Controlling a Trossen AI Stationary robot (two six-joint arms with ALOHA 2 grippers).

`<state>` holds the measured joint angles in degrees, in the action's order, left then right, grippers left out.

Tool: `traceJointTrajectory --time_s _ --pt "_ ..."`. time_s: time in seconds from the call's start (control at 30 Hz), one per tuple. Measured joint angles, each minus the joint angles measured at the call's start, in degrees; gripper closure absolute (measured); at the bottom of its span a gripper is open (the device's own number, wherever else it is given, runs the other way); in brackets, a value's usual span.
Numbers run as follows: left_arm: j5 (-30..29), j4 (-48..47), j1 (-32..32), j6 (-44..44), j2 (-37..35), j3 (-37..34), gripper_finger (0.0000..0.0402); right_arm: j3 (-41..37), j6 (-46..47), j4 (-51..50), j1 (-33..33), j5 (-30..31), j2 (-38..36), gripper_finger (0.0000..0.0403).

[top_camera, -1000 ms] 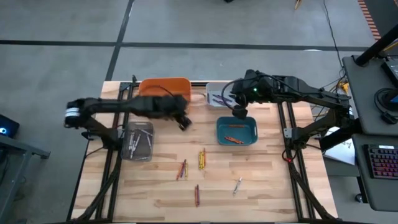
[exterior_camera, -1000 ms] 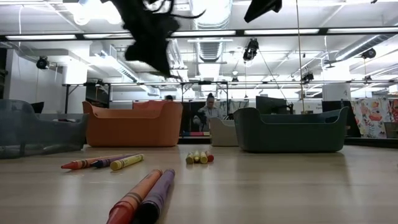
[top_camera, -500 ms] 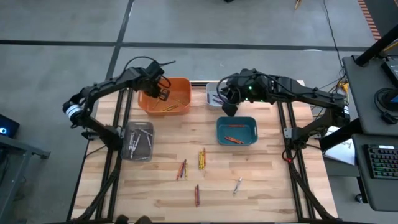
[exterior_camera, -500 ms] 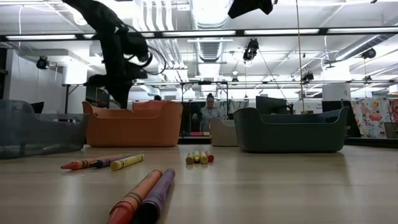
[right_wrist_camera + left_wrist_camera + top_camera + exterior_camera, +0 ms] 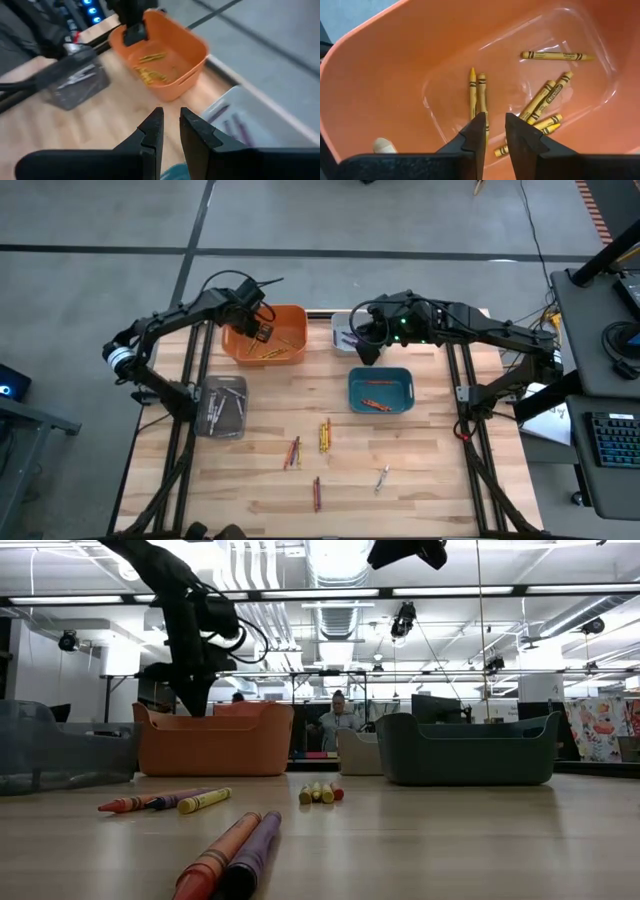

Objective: Sort crayons
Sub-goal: Put the white crayon into the black bin

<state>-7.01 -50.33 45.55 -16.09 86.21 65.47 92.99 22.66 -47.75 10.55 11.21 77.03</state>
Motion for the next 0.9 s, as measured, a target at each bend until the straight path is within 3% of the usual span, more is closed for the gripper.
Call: traceJointTrajectory --time_s 0.17,0.4,0.63,0.73,0.9 --pt "-0.02 0.6 -1.22 -1.64 -2.34 0.0 0.0341 0.0 8.15 -0.05 -0.06 -6.82 0.0 0.0351" --pt "0.07 6.6 -9.1 -3.84 -10.66 0.02 0.034 -1.19 25.65 -0.83 -2.87 -23.21 0.01 0.0351" --pt "-1.84 14.88 -17.47 -3.72 -18.23 0.07 0.034 -2.7 34.25 -11.52 -14.24 -24.33 0.01 0.0351" --pt "-5.05 15.74 -19.65 -3.72 -20.32 0.07 0.034 -3.98 28.98 -16.56 -19.26 -24.69 0.01 0.0351" --pt "-7.02 15.77 -21.1 -3.72 -22.24 0.07 0.034 -7.81 8.32 -27.6 -29.47 -21.65 0.04 0.0351"
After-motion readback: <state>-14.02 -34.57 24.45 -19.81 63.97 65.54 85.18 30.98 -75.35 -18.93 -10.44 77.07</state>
